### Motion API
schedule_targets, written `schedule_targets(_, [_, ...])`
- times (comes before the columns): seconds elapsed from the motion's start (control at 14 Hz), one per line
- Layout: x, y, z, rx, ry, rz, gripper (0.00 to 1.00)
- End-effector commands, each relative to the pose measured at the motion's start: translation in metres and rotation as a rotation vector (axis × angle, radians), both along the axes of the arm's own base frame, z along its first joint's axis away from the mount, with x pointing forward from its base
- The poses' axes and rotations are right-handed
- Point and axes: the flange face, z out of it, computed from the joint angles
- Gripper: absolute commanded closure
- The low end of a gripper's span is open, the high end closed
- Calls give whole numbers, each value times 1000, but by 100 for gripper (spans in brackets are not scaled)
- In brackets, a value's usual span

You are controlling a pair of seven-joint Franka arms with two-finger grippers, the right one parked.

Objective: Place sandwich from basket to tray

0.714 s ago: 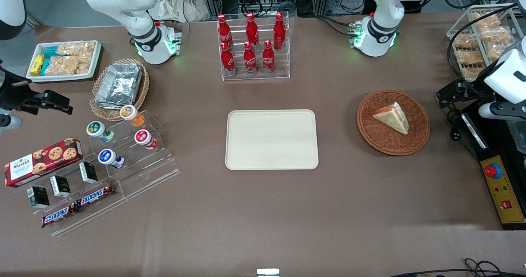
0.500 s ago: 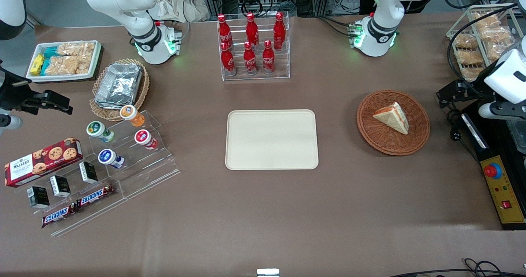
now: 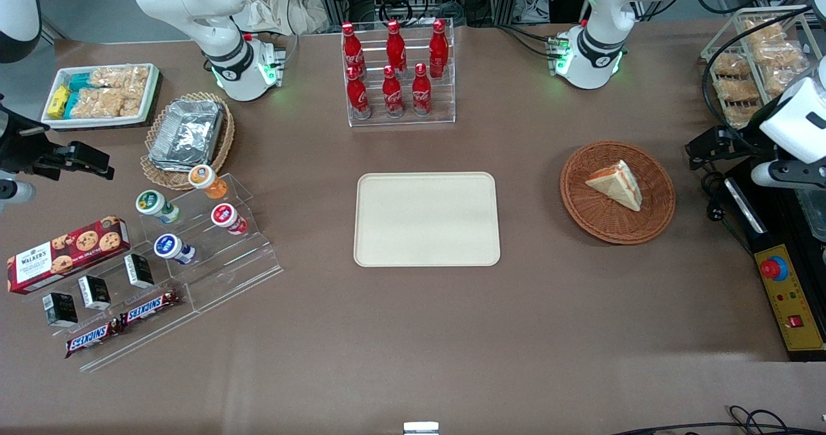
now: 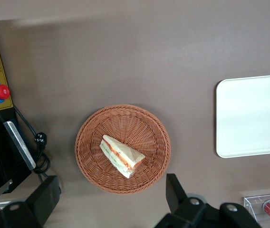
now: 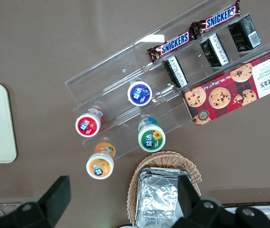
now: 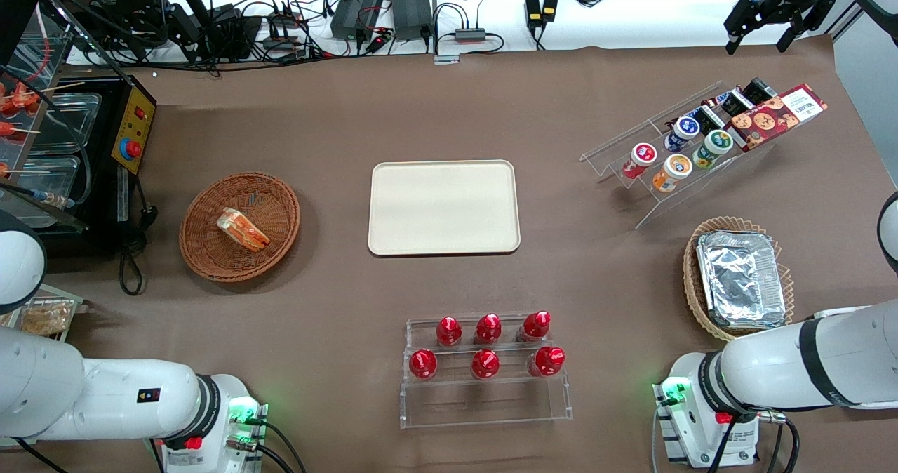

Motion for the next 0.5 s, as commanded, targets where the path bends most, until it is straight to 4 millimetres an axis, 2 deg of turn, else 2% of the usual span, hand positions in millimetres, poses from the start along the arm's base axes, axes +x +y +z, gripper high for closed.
schedule_targets(0.0, [-2,-2,2,-7,27,-10,0])
schedule_targets(0.43, [-11,-2,-22,-6,87,-4,0])
